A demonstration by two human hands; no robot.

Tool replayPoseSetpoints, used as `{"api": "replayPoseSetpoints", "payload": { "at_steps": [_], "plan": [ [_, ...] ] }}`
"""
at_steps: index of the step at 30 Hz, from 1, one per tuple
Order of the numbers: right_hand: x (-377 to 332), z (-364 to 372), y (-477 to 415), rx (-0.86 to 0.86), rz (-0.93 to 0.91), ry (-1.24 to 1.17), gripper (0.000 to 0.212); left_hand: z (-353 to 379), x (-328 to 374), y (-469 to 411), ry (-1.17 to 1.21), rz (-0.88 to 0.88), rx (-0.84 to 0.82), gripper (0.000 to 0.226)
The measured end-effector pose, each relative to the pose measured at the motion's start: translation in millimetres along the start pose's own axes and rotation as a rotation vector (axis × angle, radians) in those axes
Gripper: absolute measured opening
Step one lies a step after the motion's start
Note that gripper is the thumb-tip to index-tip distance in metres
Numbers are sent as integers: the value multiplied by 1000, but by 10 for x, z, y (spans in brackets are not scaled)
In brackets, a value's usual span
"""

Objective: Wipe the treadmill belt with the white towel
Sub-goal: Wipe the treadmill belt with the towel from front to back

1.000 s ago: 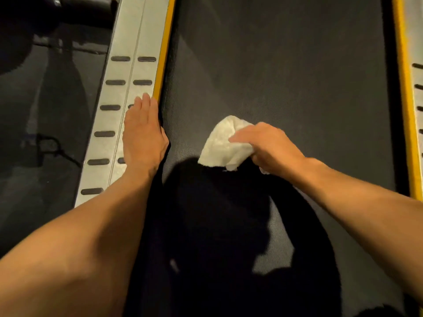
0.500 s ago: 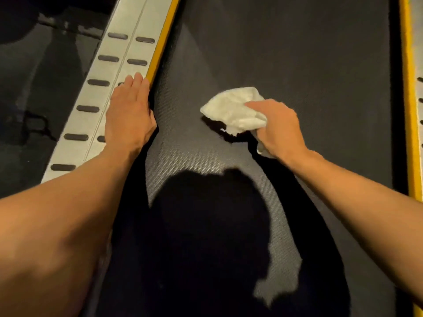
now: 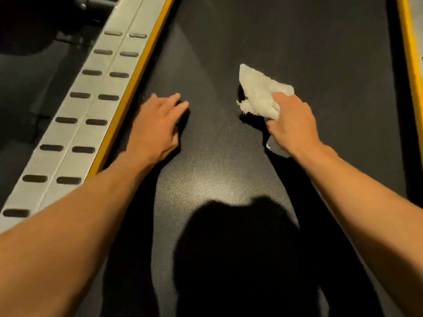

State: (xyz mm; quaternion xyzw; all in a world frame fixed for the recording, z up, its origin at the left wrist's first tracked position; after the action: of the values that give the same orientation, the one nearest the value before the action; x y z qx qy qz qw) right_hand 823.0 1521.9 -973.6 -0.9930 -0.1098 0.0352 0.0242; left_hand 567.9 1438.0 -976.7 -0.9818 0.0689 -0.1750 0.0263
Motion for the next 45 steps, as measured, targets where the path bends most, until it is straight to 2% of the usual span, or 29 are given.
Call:
{"api": "replayPoseSetpoints", "payload": {
  "at_steps": [1,3,5,6,10,12,14,16,19,21,23,26,28,33,35,37,39,40,42,45],
  "plan": [
    [-9,17,103,-32,-37,15,39,66,140,-2,37,-11,-42,54],
    [-159,15,467,-82,-233,18,39,130,320,-42,93,-113,-121,47],
    [-258,-41,811,-183,-390,-36,43,150,367,-97,33,-194,-233,46],
    [-225,-88,844,-204,-394,-34,43,153,370,-125,-6,-203,-308,47],
    [310,-280,461,-40,-92,-75,19,196,317,-222,-71,-225,-502,54],
    [507,-210,402,-72,-1,-115,21,258,335,-196,-92,-304,-564,61],
    [477,-71,525,-154,20,-45,36,279,396,-154,-68,-379,-567,62],
    [307,3,760,-159,17,-35,43,277,444,-113,-30,-427,-545,62],
    [6,-39,1063,-214,-122,-96,53,290,515,-11,-33,-409,-470,60],
    [77,-130,995,-226,-134,19,45,306,575,73,-50,-382,-456,57],
    [401,-268,791,-143,8,124,38,298,633,121,-54,-372,-465,52],
    [858,-361,689,-83,201,59,43,271,745,108,-19,-362,-491,45],
    [769,-272,831,-117,162,5,40,294,809,123,-17,-361,-527,51],
    [257,-129,1338,-207,-174,-80,39,351,850,184,-88,-352,-564,67],
    [450,-216,1148,-140,-120,-83,36,349,857,186,-94,-344,-560,69],
    [815,-318,882,-40,46,-23,37,340,861,188,-100,-342,-563,72],
    [1152,-323,803,-40,208,-7,31,335,869,181,-102,-347,-578,74],
    [1206,-306,864,-68,233,-8,27,334,870,173,-101,-351,-585,75],
    [1086,-266,1131,-128,179,7,25,328,874,157,-102,-356,-592,77],
    [711,-214,1637,-168,-1,-14,26,326,880,143,-88,-363,-602,79]
  ]
}}
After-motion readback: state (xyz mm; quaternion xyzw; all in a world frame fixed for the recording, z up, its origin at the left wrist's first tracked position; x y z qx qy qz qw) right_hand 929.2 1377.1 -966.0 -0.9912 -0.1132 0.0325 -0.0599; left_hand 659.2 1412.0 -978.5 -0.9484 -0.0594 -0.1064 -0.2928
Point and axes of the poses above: each hand's wrist, its own y-axis away from the middle knuckle, its own z-axis out of the palm, x = y × z, the point moved 5 cm from there along -y, towards the middle knuckle, and after that the axes turned 15 degrees about y, right-handed, at the moved point
